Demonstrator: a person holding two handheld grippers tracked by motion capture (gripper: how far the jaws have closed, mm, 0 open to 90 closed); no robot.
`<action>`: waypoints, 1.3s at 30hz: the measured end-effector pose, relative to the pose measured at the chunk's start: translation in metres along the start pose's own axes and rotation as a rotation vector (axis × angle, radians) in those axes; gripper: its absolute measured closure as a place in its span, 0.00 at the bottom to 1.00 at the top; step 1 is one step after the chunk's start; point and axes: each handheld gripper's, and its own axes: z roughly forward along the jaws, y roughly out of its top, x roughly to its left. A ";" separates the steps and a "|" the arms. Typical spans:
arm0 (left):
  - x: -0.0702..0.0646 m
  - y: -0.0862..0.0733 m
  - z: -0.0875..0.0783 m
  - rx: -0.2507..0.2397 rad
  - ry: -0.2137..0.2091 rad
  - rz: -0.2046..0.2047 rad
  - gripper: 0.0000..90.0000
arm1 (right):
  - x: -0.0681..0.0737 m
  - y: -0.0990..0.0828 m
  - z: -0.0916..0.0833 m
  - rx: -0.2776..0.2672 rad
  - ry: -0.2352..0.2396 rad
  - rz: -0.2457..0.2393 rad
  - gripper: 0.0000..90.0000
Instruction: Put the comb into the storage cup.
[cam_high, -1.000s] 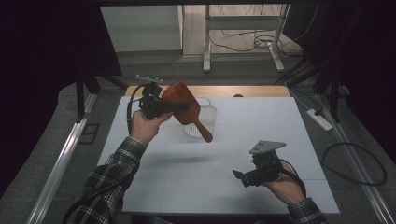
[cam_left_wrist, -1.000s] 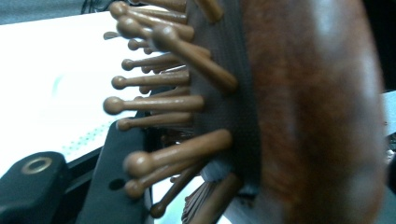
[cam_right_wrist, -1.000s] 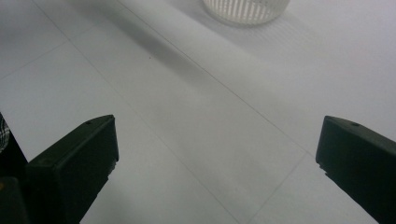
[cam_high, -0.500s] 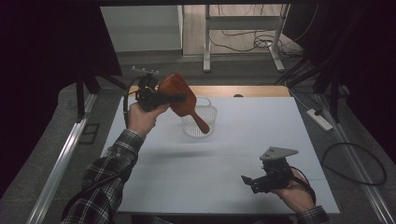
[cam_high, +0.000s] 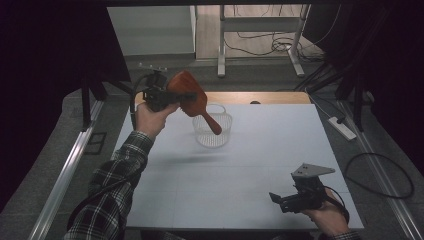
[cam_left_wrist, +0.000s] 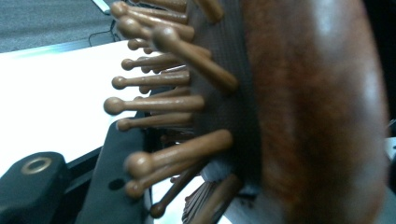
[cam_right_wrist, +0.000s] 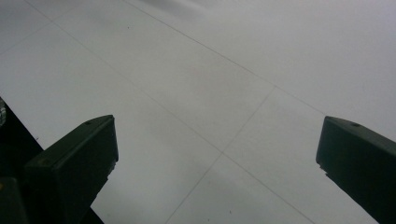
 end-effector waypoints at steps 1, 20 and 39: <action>0.001 0.001 0.000 -0.002 0.003 -0.001 0.62 | -0.001 -0.001 -0.001 -0.003 -0.003 0.004 0.00; 0.012 0.008 0.013 -0.023 0.047 -0.040 0.62 | -0.008 -0.023 -0.024 -0.007 -0.039 0.090 0.00; 0.020 -0.004 0.039 -0.029 0.064 -0.083 0.62 | -0.005 -0.029 -0.035 -0.018 -0.065 0.098 0.00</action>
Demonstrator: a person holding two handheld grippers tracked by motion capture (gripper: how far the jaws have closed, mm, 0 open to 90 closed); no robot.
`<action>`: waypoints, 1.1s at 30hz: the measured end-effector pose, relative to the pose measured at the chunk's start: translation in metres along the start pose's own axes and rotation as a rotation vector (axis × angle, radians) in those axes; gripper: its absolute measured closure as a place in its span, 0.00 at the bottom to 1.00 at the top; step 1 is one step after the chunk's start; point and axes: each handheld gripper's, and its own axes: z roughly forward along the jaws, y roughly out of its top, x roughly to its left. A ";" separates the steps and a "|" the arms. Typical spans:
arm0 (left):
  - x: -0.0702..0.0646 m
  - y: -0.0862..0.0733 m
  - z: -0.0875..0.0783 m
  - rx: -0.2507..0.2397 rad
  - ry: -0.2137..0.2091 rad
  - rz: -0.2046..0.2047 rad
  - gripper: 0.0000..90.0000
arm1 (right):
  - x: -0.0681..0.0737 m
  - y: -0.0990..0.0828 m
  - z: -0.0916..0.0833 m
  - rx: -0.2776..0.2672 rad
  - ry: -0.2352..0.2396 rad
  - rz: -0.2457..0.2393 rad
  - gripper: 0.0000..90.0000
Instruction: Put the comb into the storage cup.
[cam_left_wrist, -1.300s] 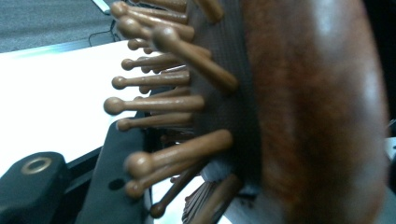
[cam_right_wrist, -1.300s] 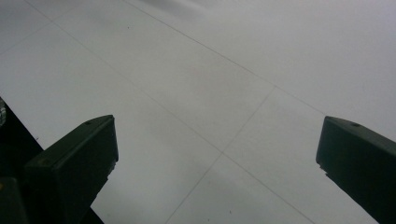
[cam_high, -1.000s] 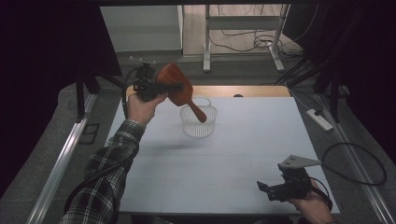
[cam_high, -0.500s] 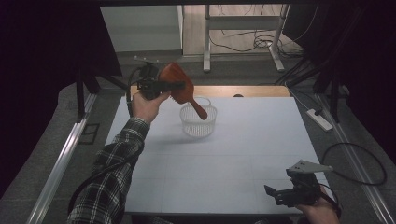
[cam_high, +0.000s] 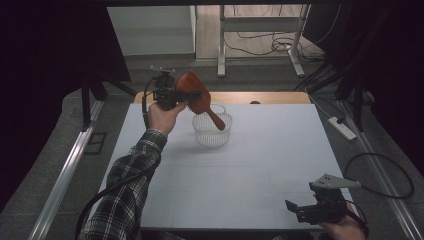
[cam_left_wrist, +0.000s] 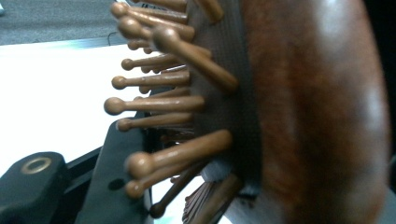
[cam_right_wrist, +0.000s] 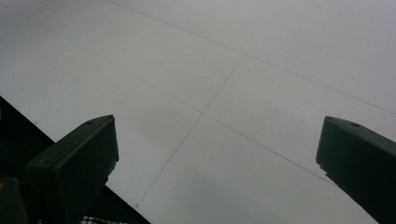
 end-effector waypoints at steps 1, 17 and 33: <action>0.000 -0.001 0.001 0.000 0.003 0.000 0.62 | 0.000 0.000 0.000 -0.001 0.000 -0.001 0.00; 0.006 -0.016 0.024 0.016 0.028 -0.020 0.62 | 0.001 0.000 0.000 0.003 0.007 -0.006 0.00; 0.014 -0.031 0.036 0.022 0.049 -0.042 0.62 | 0.001 0.000 0.002 0.022 0.010 -0.014 0.00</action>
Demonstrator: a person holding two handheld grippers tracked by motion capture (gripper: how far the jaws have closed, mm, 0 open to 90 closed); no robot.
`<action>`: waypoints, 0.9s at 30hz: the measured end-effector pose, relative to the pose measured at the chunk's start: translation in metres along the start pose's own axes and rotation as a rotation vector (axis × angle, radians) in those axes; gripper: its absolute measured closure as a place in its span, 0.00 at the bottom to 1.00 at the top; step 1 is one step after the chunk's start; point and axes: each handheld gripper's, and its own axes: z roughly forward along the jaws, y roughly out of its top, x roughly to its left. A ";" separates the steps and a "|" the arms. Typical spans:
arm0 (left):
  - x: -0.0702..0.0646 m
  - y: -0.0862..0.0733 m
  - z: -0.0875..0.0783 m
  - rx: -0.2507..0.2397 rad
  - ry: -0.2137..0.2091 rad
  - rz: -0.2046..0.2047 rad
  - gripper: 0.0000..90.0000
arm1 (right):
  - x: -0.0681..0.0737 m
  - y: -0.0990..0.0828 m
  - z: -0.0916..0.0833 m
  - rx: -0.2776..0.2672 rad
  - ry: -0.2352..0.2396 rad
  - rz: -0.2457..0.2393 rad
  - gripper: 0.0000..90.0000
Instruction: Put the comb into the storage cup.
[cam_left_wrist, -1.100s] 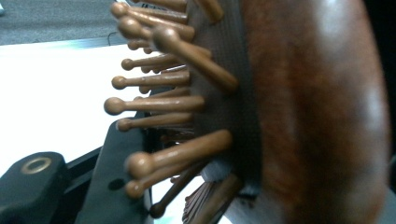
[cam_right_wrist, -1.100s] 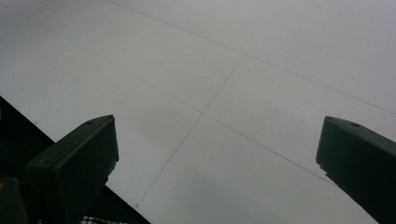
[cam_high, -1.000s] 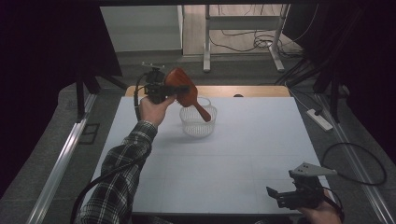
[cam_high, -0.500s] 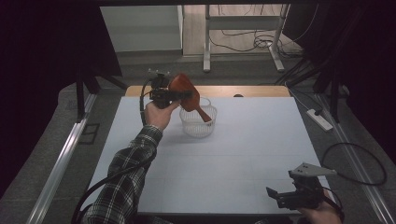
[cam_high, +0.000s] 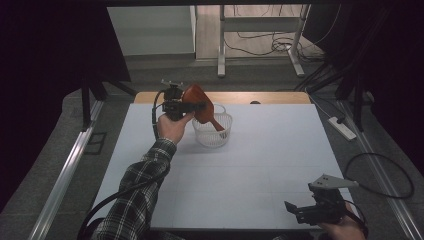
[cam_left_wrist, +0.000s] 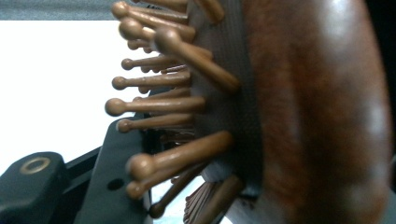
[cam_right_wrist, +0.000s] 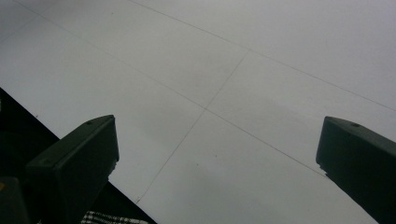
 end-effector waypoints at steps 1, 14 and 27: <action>0.000 -0.001 0.001 0.000 0.000 -0.002 0.62 | 0.000 0.000 0.000 0.001 0.000 -0.001 0.00; 0.004 -0.010 0.010 0.015 0.013 -0.016 0.61 | 0.000 0.000 0.001 0.010 0.003 -0.001 0.00; 0.015 -0.020 0.011 0.000 0.008 -0.054 0.60 | -0.001 0.001 0.002 0.018 0.008 0.003 0.00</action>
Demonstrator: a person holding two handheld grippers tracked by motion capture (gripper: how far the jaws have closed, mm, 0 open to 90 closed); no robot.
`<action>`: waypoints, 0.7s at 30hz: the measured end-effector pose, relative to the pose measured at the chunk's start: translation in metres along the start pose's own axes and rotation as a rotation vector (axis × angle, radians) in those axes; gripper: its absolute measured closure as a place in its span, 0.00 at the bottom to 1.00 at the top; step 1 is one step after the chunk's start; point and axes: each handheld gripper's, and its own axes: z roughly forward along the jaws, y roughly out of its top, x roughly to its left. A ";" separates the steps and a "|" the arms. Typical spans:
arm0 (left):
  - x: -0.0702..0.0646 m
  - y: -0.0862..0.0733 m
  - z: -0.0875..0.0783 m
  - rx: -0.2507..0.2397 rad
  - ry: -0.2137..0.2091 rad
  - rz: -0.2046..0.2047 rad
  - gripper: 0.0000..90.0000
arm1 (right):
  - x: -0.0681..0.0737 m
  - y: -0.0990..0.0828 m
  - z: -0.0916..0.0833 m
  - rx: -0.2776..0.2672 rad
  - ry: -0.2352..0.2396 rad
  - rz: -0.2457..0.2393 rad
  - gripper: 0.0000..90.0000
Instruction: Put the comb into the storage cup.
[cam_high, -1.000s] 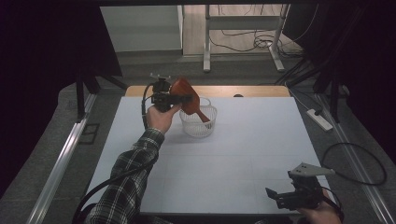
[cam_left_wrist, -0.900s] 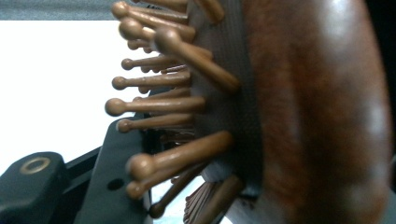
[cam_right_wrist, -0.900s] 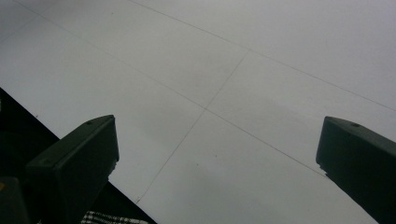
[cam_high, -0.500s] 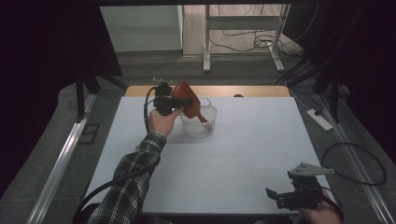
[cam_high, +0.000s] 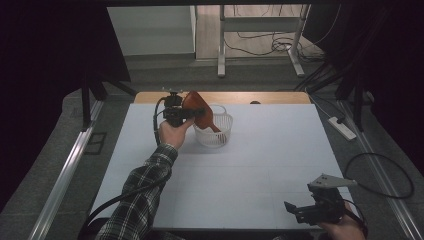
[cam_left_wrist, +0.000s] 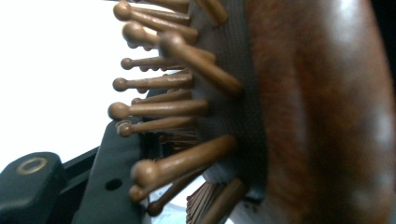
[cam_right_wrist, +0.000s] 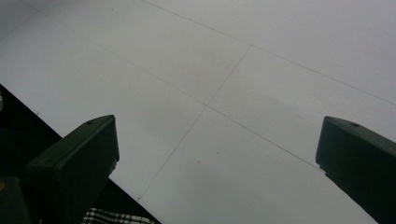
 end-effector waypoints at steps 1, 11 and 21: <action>0.002 -0.001 0.000 -0.001 -0.003 -0.005 0.60 | 0.000 0.000 0.000 0.001 0.001 -0.001 0.00; 0.009 -0.004 0.000 -0.008 0.003 -0.020 0.54 | -0.001 0.000 0.000 0.004 0.004 0.001 0.00; 0.018 -0.007 -0.001 -0.017 0.031 -0.027 0.45 | 0.000 0.000 0.001 0.007 0.004 0.000 0.00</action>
